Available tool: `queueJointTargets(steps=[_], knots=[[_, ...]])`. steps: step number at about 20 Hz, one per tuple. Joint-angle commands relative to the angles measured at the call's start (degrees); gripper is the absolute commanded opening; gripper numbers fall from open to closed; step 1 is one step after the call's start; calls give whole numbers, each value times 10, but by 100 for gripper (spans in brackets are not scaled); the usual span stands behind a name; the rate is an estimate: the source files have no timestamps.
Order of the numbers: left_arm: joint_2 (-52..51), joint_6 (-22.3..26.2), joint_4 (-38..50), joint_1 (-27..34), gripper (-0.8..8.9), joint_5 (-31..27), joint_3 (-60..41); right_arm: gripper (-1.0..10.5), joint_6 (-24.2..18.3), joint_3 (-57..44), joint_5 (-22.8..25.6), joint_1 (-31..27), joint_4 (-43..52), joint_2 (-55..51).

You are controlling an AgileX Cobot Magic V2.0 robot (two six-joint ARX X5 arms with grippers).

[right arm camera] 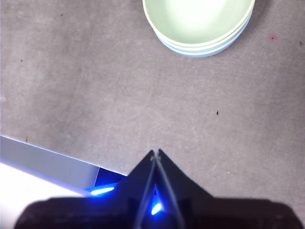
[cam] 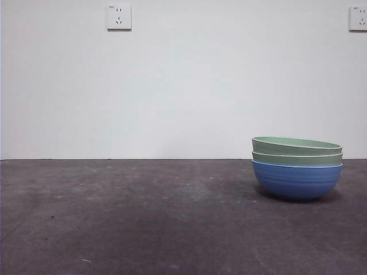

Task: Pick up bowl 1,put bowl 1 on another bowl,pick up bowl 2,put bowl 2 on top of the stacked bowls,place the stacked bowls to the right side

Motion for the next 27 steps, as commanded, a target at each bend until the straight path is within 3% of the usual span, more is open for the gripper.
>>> queueJointTargets(steps=[1,18,20,23,27], knots=[[-5,-14,-27,4,-3,5,-8,3,-5,-1,2,1,3,0],[-5,-28,-24,5,-3,3,-8,3,-5,-1,2,1,3,0],[-5,-27,-24,5,-3,3,-8,3,-41,-1,5,1,10,0],[-5,-27,-24,5,-3,3,-8,3,-57,-8,19,-22,91,-30],[-5,-27,-24,5,-3,3,-8,3,-43,-123,-46,-78,296,-148]])
